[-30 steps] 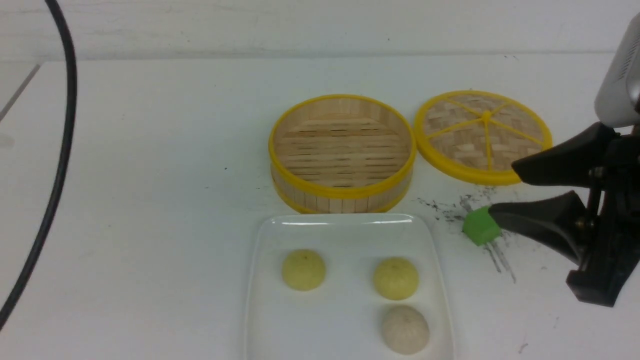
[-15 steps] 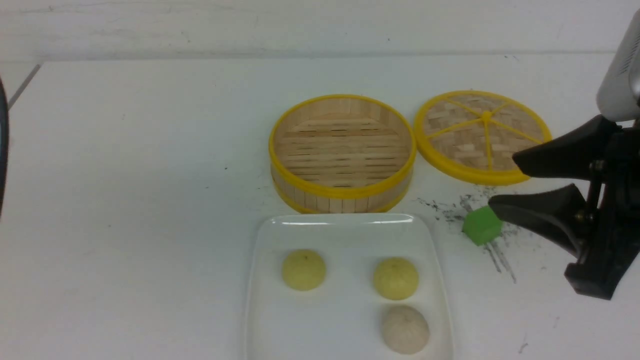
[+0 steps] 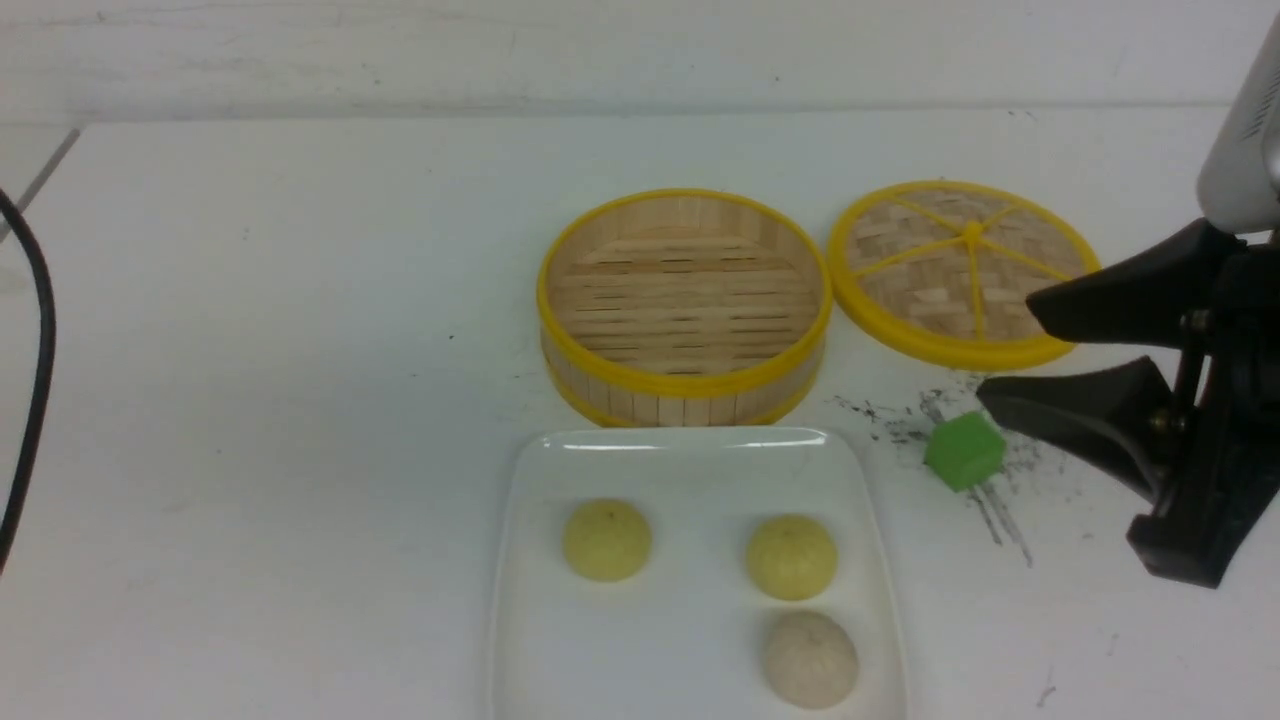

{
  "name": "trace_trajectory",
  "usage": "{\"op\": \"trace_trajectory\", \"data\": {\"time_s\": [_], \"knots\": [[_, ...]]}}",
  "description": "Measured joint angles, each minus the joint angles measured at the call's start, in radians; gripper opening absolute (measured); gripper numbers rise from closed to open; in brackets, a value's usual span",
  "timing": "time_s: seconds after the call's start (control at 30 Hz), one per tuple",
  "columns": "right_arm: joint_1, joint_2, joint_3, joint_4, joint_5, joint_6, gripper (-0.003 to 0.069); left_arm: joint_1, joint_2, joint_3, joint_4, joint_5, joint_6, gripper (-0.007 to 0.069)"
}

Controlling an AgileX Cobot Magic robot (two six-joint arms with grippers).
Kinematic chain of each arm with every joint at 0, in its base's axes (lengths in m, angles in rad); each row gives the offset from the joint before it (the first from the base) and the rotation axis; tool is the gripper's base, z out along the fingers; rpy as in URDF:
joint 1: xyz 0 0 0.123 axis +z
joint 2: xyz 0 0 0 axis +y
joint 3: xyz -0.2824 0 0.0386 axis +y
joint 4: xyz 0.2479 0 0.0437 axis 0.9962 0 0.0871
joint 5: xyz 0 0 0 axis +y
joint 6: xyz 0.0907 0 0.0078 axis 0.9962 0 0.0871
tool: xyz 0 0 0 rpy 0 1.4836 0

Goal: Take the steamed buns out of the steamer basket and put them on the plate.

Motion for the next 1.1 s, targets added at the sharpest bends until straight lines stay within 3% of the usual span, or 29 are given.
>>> {"op": "trace_trajectory", "data": {"time_s": [0.13, 0.23, 0.3, 0.33, 0.43, 0.47, 0.53, 0.6, 0.63, 0.8, 0.9, 1.0, 1.03, 1.07, 1.1], "knots": [[0.000, 0.000, 0.000, 0.000, -0.001, 0.000, 0.0399, 0.000, 0.000, -0.010, 0.002, 0.210, -0.098, 0.0242], [0.000, 0.000, 0.000, 0.000, -0.001, 0.000, 0.0399, 0.000, 0.003, -0.011, 0.016, 0.545, -0.295, 0.0242], [0.000, 0.000, 0.000, 0.000, -0.001, 0.000, 0.0399, 0.000, 0.010, -0.011, 0.023, 0.658, -0.362, 0.0242], [0.000, 0.000, 0.000, 0.000, -0.001, 0.000, 0.0399, 0.000, 0.027, -0.011, 0.035, 0.826, -0.454, 0.0242], [0.000, 0.000, 0.000, 0.000, -0.001, 0.000, 0.0399, 0.000, 0.047, -0.011, 0.046, 0.986, -0.543, 0.0242], [0.000, 0.000, 0.000, 0.000, -0.001, 0.000, 0.0399, 0.000, 0.064, -0.011, 0.064, 1.137, -0.625, 0.0242], [0.000, 0.000, 0.000, 0.000, -0.001, 0.000, 0.0399, 0.000, 0.080, -0.011, 0.097, 1.297, -0.714, 0.0242], [0.000, 0.000, 0.000, 0.000, -0.002, 0.000, 0.0399, 0.000, 0.088, -0.011, 0.126, 1.376, -0.769, 0.0242], [0.000, 0.000, 0.000, 0.000, -0.002, 0.000, 0.0399, 0.000, 0.101, -0.011, 0.193, 1.501, -0.880, 0.0242], [0.000, 0.000, 0.000, 0.000, -0.002, 0.000, 0.0399, 0.000, 0.121, -0.011, 0.526, 1.845, -1.219, 0.0242], [0.000, 0.002, 0.000, 0.000, -0.005, 0.000, 0.0399, 0.000, 0.121, -0.011, 0.823, 2.035, -1.439, 0.0242], [0.000, 0.005, 0.000, 0.000, -0.006, 0.000, 0.0399, 0.000, 0.121, -0.011, 0.981, 2.096, -1.523, 0.0242], [0.000, 0.008, 0.000, 0.000, -0.006, 0.000, 0.0399, 0.000, 0.121, -0.011, 1.137, 2.124, -1.599, 0.0242], [0.000, 0.009, 0.000, 0.000, -0.006, 0.000, 0.0399, 0.000, 0.121, -0.011, 1.153, 2.125, -1.599, 0.0242], [0.000, 0.013, 0.000, 0.000, -0.006, 0.000, 0.0399, 0.000, 0.121, -0.011, 1.269, 2.127, -1.652, 0.0242]]}}
